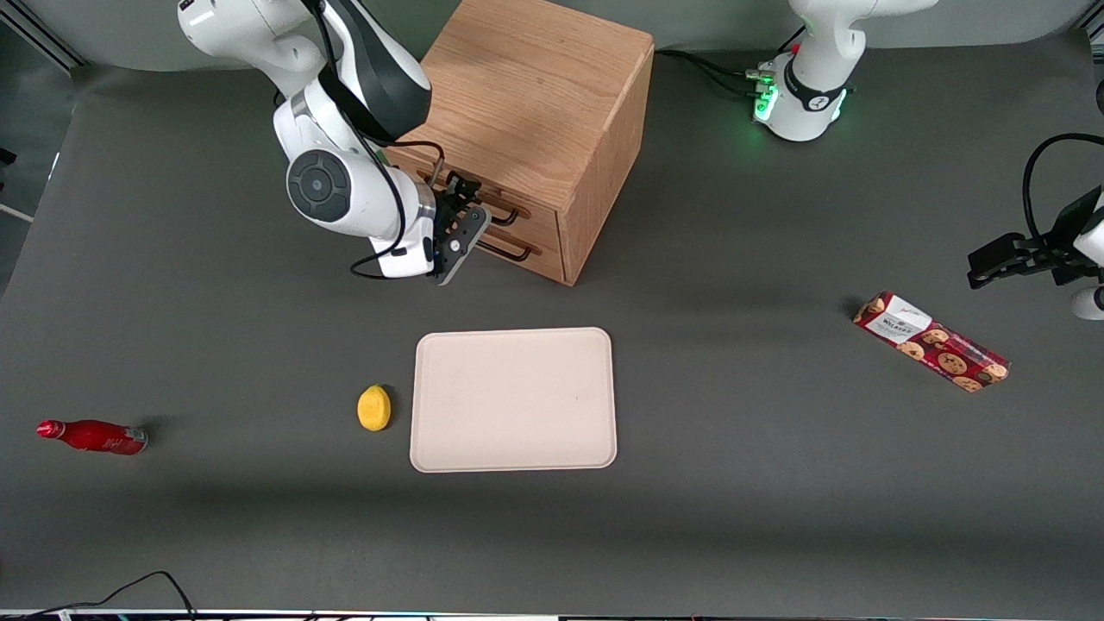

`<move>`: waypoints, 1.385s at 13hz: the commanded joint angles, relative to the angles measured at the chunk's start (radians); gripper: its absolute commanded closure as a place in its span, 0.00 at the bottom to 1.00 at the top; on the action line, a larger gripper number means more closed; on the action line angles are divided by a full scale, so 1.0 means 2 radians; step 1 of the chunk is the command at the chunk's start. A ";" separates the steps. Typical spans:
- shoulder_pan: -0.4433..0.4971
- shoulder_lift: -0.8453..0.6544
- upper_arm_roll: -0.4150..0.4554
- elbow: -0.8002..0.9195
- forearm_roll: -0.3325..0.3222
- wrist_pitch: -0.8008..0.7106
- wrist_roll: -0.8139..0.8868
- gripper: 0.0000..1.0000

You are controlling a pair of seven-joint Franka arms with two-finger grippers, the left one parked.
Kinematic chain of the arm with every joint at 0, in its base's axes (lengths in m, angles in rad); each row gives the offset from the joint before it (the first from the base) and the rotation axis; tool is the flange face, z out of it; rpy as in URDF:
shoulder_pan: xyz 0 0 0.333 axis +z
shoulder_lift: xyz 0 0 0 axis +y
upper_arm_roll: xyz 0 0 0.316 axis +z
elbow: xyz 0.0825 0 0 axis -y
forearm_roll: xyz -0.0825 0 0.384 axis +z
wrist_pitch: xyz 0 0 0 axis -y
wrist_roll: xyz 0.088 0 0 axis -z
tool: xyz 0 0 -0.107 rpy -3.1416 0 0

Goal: Open upper drawer

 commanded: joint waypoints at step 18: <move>-0.017 0.018 0.007 -0.017 0.007 0.032 -0.063 0.00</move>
